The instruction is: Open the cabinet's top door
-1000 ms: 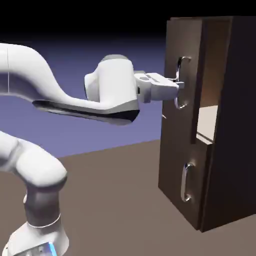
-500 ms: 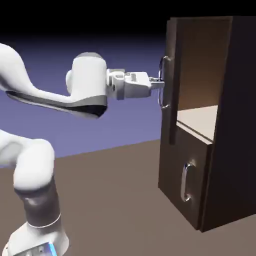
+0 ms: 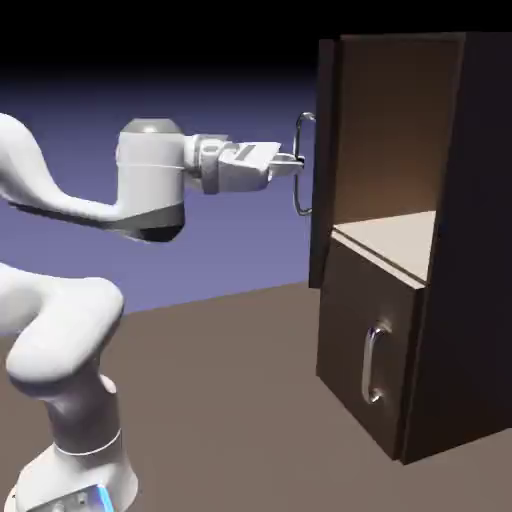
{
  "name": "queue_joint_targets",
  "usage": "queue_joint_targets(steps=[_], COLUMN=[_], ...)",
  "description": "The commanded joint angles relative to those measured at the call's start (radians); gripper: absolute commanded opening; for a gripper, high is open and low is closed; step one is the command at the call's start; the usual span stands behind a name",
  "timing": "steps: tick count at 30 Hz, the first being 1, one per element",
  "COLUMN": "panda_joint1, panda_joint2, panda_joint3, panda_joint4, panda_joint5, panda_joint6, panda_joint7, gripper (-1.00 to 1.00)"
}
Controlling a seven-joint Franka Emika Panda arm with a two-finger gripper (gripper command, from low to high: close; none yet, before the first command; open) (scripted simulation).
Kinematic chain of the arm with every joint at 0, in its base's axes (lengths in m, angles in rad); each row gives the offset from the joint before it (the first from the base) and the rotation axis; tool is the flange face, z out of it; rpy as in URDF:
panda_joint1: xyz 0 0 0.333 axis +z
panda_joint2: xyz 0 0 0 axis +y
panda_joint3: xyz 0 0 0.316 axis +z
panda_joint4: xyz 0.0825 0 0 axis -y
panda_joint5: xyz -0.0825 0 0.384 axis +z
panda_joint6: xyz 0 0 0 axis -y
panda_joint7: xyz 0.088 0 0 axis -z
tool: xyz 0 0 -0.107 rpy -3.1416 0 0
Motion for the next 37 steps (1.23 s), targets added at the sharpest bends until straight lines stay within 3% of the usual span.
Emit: queue_joint_targets(steps=[1, 9, 18, 36, 37], panda_joint1=[0.019, 0.16, 0.185, -0.239, -0.239], panda_joint2=[-0.013, -0.096, -0.086, 0.007, 0.007], panda_joint3=[0.01, 0.169, 0.429, 0.892, 0.892], panda_joint4=[-0.01, -0.029, 0.088, 0.653, 0.653], panda_joint5=[0.044, 0.353, 0.615, 0.93, 0.93], panda_joint6=[-0.035, -0.375, -0.767, -1.474, -1.474], panda_joint7=[-0.033, -0.19, -0.232, -0.278, -0.278], gripper=[-1.0, -1.0, -1.0, -1.0, 1.0])
